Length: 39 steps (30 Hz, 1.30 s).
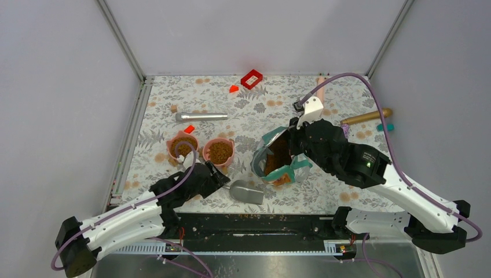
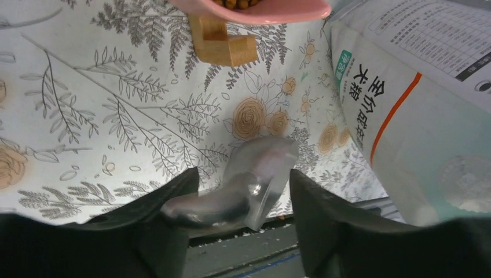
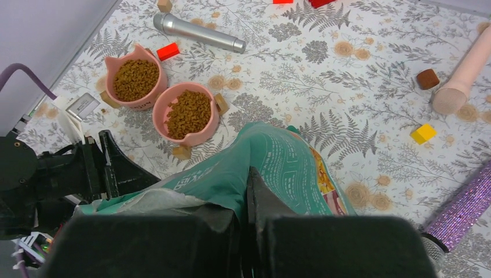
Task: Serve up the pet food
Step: Place the spatula at the center of the board, then close the pet food bag at the center of the board.
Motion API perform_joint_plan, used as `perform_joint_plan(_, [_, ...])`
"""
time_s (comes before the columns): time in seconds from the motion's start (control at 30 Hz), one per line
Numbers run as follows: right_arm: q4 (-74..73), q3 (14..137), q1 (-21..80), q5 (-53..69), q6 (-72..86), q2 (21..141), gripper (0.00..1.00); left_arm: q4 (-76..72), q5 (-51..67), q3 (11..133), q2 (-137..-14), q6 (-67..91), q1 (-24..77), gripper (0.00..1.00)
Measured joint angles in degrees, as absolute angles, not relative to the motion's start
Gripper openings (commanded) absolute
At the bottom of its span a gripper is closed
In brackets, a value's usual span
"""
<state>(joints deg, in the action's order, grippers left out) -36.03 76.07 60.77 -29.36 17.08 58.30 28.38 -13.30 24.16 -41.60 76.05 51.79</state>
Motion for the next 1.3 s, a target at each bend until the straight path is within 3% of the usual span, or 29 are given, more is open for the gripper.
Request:
perform_joint_plan(0.07, [-36.03, 76.03, 60.77, -29.08, 17.72, 58.26, 0.00, 28.69, -13.54, 23.77, -40.80, 76.12, 51.79, 0.95])
perform_joint_plan(0.1, [-36.03, 76.03, 60.77, -28.91, 17.93, 58.26, 0.00, 28.93, -13.74, 23.77, -40.07, 76.07, 51.79, 0.98])
perform_joint_plan(0.4, [-36.03, 75.92, 60.77, -27.53, 18.85, 58.37, 0.00, 45.19, -23.44, 31.00, -29.45, 75.83, 51.79, 0.99])
perform_joint_plan(0.6, [-35.97, 75.90, 60.77, -26.68, 18.85, 58.61, 0.00, 49.63, -23.73, 41.65, -29.56, 65.91, 51.79, 0.99])
perform_joint_plan(1.03, [-36.84, 75.99, 60.86, -25.85, 18.92, 58.61, 0.00, 35.83, 6.20, 69.36, -55.70, 37.32, 52.56, 0.99])
perform_joint_plan(1.3, [-36.99, 75.99, 60.88, -25.80, 19.35, 58.46, 0.00, 41.91, 1.52, 86.13, -71.42, 27.88, 61.21, 0.94])
